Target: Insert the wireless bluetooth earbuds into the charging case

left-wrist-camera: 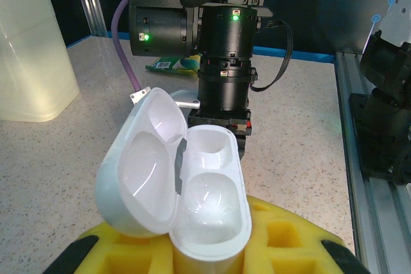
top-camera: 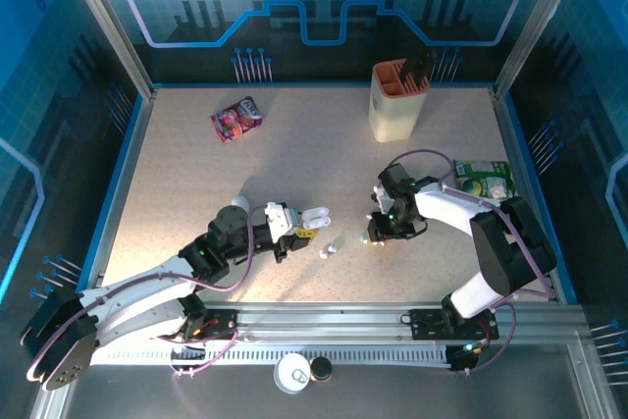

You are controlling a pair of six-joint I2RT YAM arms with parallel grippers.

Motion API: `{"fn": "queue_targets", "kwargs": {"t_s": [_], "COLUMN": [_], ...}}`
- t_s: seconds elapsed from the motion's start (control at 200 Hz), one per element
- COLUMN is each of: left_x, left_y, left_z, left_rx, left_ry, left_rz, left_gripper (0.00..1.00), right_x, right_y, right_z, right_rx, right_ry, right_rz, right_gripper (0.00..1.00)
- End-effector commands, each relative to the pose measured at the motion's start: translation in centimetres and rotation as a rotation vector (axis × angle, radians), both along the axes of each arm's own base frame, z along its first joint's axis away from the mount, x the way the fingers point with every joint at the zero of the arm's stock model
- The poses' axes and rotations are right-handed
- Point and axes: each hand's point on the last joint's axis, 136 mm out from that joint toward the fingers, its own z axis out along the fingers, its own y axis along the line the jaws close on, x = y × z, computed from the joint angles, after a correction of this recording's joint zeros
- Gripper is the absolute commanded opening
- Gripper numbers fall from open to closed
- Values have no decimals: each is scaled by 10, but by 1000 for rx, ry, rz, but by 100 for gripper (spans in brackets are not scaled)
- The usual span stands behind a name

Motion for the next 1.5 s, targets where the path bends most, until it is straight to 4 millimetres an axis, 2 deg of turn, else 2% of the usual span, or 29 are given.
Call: {"fn": "queue_targets", "kwargs": {"t_s": [0.0,0.34,0.375,0.405,0.46,0.67,0.8,1.141,1.496], "left_x": [-1,3,3,3,3,4,5,5,5], "left_y": [1,1,0,1,0,0,-2,-5,-4], "left_z": [3,1,1,1,0,-2,-2,0,-2], "left_rx": [-22,-14,-13,-13,-14,-10,-8,-10,-5], "left_ry": [-6,-9,-7,-6,-5,3,5,6,9], "left_rz": [4,19,19,20,19,19,16,5,11], "left_gripper": [9,10,10,10,10,10,10,10,10], "right_x": [-5,2,2,2,1,-10,-16,-18,-16], "right_y": [2,5,4,3,2,-1,-5,-8,-4], "right_z": [-5,6,6,7,8,14,11,-1,-2], "right_rx": [-5,48,49,52,54,70,60,34,48], "right_ry": [24,-45,-48,-50,-52,-58,-46,-17,-19], "right_rz": [14,-42,-46,-53,-57,-62,-67,-67,-60], "right_gripper": [30,24,27,35,37,38,38,35,23]}}
